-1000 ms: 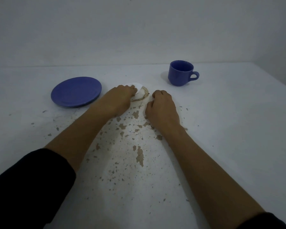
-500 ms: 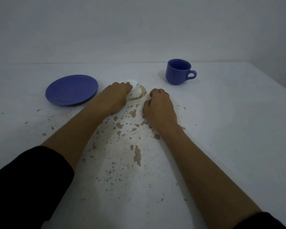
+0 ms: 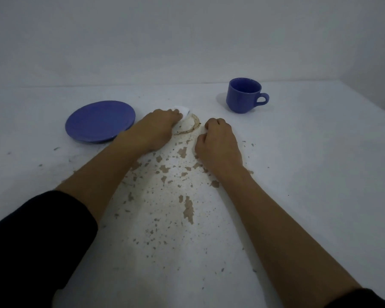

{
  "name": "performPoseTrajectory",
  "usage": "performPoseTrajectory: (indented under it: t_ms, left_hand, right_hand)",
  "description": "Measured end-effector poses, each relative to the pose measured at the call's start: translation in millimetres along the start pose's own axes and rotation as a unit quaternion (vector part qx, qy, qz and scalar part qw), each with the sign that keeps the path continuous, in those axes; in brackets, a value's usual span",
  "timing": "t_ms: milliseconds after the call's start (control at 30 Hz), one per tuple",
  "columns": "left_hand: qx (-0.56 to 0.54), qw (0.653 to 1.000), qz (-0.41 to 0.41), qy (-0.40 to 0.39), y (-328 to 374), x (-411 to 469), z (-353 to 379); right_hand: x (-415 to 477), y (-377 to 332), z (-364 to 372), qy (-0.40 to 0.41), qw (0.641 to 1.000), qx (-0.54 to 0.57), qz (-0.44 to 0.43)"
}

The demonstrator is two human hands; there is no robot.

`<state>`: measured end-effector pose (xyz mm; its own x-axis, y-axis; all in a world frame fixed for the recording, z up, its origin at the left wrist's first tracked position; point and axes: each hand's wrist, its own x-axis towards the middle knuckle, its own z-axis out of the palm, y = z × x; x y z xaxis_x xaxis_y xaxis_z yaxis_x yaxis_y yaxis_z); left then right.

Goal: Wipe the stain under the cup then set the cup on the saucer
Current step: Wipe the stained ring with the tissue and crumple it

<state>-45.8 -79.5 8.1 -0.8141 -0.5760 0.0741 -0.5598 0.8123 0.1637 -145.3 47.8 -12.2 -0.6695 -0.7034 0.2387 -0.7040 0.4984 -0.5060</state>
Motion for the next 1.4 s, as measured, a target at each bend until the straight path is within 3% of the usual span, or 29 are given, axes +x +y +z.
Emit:
performPoseTrajectory:
  t_ms: [200, 367, 700, 967, 1167, 1400]
  left_hand:
    - [-0.033, 0.998, 0.013, 0.045, -8, 1, 3]
    - [0.003, 1.000, -0.027, -0.003, -3, 31, -7]
    - [-0.005, 0.998, 0.059, 0.037, -16, 9, 8]
    - [0.034, 0.999, 0.018, 0.035, -1, 28, 4]
    - [0.050, 0.997, 0.039, 0.046, -3, -3, 3]
    - [0.117, 0.990, -0.010, 0.078, 20, -23, 9]
  right_hand:
    - [2, 0, -1, -0.021, 1.000, 0.000, 0.009]
    - [3, 1, 1, -0.021, 1.000, 0.000, 0.012]
    - [4, 2, 1, -0.007, 1.000, -0.002, 0.005]
    - [4, 1, 2, -0.021, 1.000, -0.001, 0.007]
    - [1, 2, 0, 0.006, 1.000, 0.003, -0.007]
    - [0, 0, -2, -0.007, 1.000, 0.008, -0.001]
